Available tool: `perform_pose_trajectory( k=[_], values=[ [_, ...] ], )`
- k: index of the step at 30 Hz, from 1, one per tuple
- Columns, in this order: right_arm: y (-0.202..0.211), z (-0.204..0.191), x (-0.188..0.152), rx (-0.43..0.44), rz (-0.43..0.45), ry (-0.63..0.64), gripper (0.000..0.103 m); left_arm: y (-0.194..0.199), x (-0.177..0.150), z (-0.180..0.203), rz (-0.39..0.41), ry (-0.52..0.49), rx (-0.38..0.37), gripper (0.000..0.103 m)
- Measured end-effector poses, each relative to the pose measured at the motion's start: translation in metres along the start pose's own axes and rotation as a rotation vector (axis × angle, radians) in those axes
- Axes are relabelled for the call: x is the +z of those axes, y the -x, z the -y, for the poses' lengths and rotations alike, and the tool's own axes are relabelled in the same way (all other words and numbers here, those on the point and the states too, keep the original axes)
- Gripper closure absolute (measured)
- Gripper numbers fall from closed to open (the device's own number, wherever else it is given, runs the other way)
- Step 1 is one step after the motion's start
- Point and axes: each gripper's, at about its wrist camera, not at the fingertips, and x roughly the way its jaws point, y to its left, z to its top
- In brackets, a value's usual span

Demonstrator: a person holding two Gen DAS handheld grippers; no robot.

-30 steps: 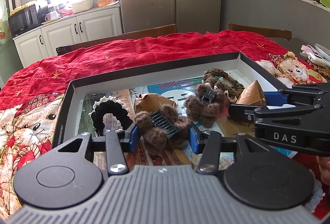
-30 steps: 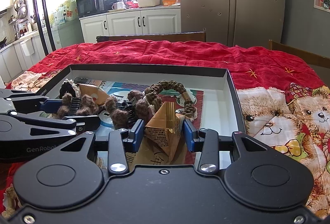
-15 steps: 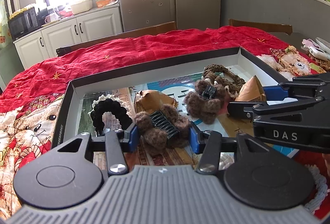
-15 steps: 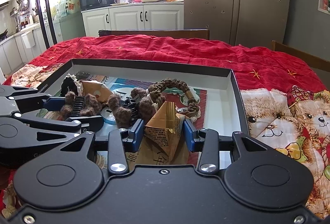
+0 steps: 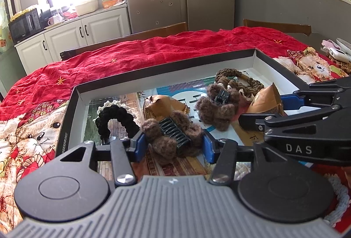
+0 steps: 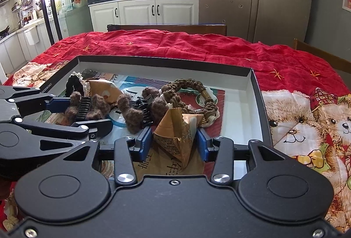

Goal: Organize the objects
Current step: 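Lower both held items into the box beside the earlier accessories, then open both tools to release the items in the box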

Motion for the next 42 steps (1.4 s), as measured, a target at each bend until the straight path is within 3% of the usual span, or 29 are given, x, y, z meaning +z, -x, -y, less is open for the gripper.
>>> perform_pose_trajectory(
  k=[5, 14, 42],
  values=[
    [0.000, 0.001, 0.000, -0.004, 0.005, -0.004, 0.057, 0.000, 0.000, 0.000, 0.001, 0.000, 0.007, 0.035],
    [0.005, 0.004, 0.001, -0.004, 0.034, -0.016, 0.051, 0.002, 0.001, -0.002, 0.002, 0.002, 0.015, 0.032],
    [0.036, 0.005, 0.003, 0.012, 0.091, -0.037, 0.050, 0.029, 0.006, 0.000, 0.056, -0.002, 0.071, 0.016]
  ],
)
